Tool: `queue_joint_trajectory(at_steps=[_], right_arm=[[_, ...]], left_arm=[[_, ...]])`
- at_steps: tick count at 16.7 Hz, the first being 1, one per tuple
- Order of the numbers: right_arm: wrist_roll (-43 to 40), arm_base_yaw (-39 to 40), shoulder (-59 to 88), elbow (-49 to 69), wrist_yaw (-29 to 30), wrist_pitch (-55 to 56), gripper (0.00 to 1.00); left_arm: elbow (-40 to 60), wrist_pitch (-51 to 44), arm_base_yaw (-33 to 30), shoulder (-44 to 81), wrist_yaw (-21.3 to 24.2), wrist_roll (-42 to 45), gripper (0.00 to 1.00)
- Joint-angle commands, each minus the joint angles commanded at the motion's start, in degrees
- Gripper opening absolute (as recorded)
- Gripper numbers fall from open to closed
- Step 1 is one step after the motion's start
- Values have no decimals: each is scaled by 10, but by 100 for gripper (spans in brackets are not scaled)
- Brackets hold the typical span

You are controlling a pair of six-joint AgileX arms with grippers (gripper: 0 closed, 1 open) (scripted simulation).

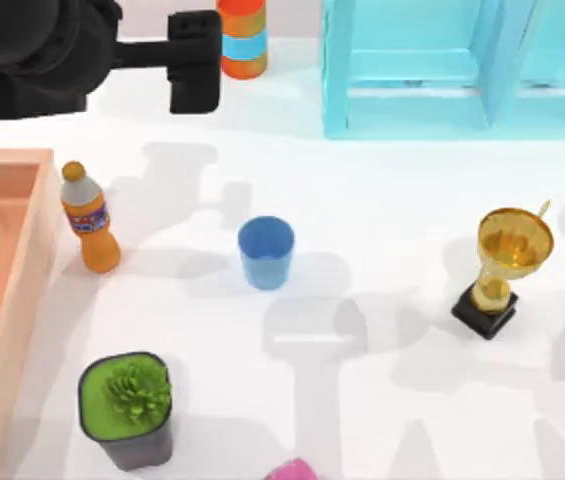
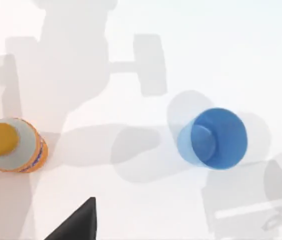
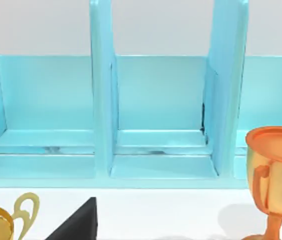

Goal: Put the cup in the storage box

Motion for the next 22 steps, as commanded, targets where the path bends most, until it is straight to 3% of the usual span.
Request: queue_joint_trajectory(at_steps=[6,11,15,22], right_arm=[[0,0,0,0,0,0,100],[0,0,0,0,0,0,100],[0,0,0,0,0,0,100],[0,0,0,0,0,0,100]], left_arm=[[321,-197,-69,321,0,-94,100],[499,-303,-100,499,0,-150,100],[545,-331,-107,546,1,-166,100],[521,-308,-105,543,0,-164,100]])
